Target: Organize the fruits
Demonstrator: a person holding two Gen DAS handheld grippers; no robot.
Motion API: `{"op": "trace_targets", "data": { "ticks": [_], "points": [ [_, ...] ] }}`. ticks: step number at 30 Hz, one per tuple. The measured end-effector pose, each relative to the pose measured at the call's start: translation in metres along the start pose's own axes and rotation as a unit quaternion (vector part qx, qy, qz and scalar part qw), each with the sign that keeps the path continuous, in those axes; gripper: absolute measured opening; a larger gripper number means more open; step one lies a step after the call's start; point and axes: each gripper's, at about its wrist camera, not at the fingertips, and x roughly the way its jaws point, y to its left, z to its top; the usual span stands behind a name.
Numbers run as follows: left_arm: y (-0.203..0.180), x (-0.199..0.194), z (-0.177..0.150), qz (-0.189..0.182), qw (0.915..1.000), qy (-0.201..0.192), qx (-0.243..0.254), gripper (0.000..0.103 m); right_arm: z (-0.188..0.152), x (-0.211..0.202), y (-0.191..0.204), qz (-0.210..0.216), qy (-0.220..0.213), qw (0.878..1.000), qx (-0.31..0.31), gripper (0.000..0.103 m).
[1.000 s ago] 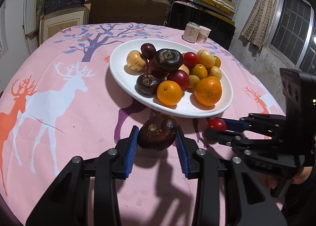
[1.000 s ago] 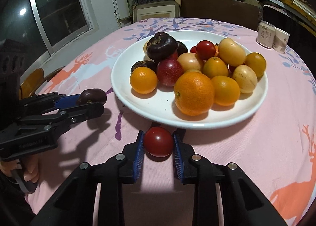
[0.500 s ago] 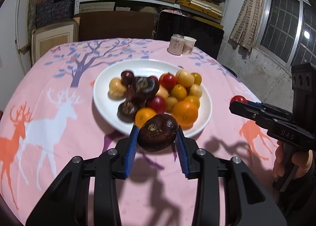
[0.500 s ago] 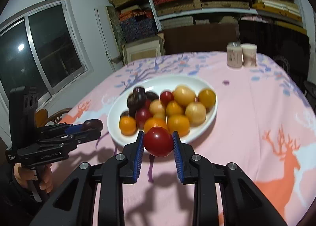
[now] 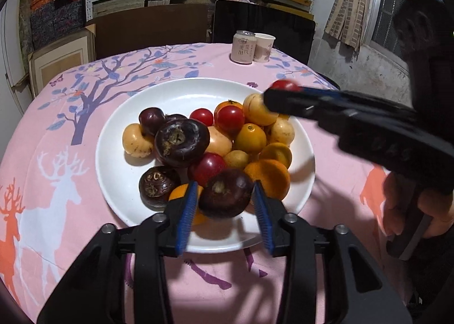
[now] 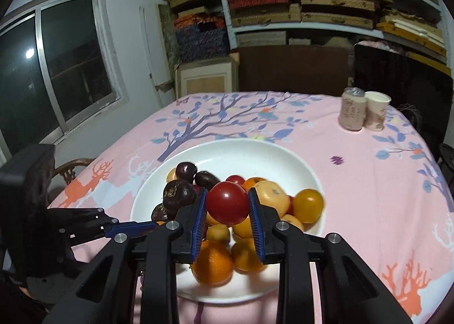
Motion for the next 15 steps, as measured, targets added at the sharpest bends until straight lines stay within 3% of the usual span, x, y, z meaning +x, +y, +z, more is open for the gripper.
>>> {"op": "trace_targets", "data": {
  "ticks": [1, 2, 3, 8, 11, 15],
  "points": [
    [0.0, 0.0, 0.0, 0.002, 1.0, 0.0, 0.0, 0.068, -0.001, 0.001, 0.002, -0.004, -0.004, 1.0, -0.004, 0.052],
    [0.0, -0.002, 0.0, 0.006, 1.0, -0.007, -0.002, 0.077, -0.003, -0.001, 0.002, -0.009, -0.014, 1.0, -0.006, 0.057],
    [0.001, -0.006, 0.0, 0.009, 0.9998, -0.016, -0.002, 0.08, -0.004, -0.003, 0.002, -0.007, -0.017, 1.0, -0.004, 0.06],
    [0.005, -0.025, -0.006, 0.011, 0.9994, -0.031, -0.009, 0.088, -0.017, -0.035, -0.006, 0.011, -0.037, 0.999, 0.03, 0.061],
    [0.006, -0.037, -0.022, 0.007, 0.9995, -0.027, -0.015, 0.098, -0.04, -0.059, -0.009, 0.009, -0.043, 0.997, 0.057, 0.081],
    [0.003, -0.045, -0.05, 0.028, 0.9992, -0.002, -0.027, 0.098, -0.063, -0.074, -0.008, -0.006, -0.028, 0.997, 0.074, 0.099]
  ]
}}
